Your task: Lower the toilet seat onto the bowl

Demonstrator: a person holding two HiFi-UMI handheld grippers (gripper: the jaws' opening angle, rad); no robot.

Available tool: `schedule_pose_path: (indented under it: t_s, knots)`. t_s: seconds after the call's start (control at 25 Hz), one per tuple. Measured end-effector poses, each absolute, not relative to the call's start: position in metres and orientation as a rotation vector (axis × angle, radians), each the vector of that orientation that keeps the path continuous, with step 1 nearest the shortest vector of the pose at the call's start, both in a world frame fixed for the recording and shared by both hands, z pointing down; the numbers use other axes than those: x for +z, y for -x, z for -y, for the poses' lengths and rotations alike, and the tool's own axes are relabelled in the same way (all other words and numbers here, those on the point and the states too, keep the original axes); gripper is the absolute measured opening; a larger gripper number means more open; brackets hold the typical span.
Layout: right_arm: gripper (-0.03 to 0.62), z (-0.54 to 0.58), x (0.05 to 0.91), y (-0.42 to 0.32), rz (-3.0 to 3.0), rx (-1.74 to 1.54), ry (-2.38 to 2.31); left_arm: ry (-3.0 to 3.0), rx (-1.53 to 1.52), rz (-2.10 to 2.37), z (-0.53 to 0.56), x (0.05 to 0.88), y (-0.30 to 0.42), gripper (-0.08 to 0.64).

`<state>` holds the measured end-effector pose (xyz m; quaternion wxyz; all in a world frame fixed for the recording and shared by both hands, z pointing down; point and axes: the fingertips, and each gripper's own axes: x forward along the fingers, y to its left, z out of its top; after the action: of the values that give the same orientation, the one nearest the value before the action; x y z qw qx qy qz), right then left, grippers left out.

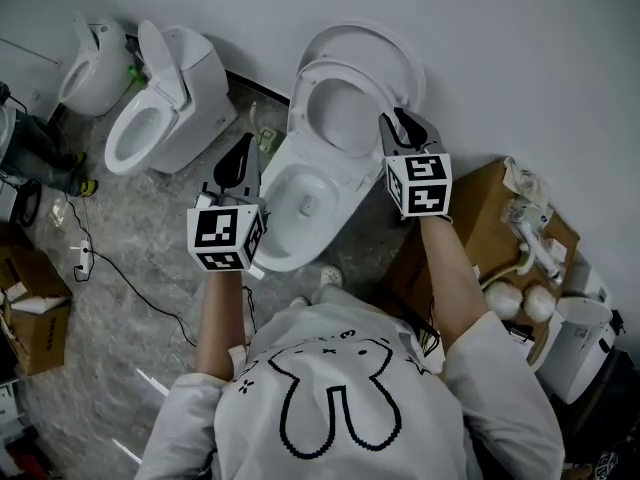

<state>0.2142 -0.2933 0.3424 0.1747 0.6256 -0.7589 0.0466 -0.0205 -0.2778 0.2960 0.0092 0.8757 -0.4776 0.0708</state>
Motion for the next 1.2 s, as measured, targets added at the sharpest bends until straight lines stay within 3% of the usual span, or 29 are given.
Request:
schedule_pose_path:
  t_s: [0.52,0.64,0.8,1.2]
  knots:
    - [0.109,0.348,0.389,-0.252,2.068,0.187,-1.690,-2.702,0.284,1.502,0.309,0.313,-0.005,0.009]
    - [0.189,0.357,0.401,-0.255,2.065,0.234,-1.650,-2.695,0.304,1.502,0.313,0.316,-0.009,0.009]
    - [0.222,0.368,0.414,-0.257,2.066,0.260,-1.608,-2.683,0.328,1.517,0.317,0.320,-0.010,0.009]
    - [0.204,0.397,0.451,-0.269,2.008,0.305,-1.521,-2.633,0.373,1.554,0.324,0.334,-0.008,0.009]
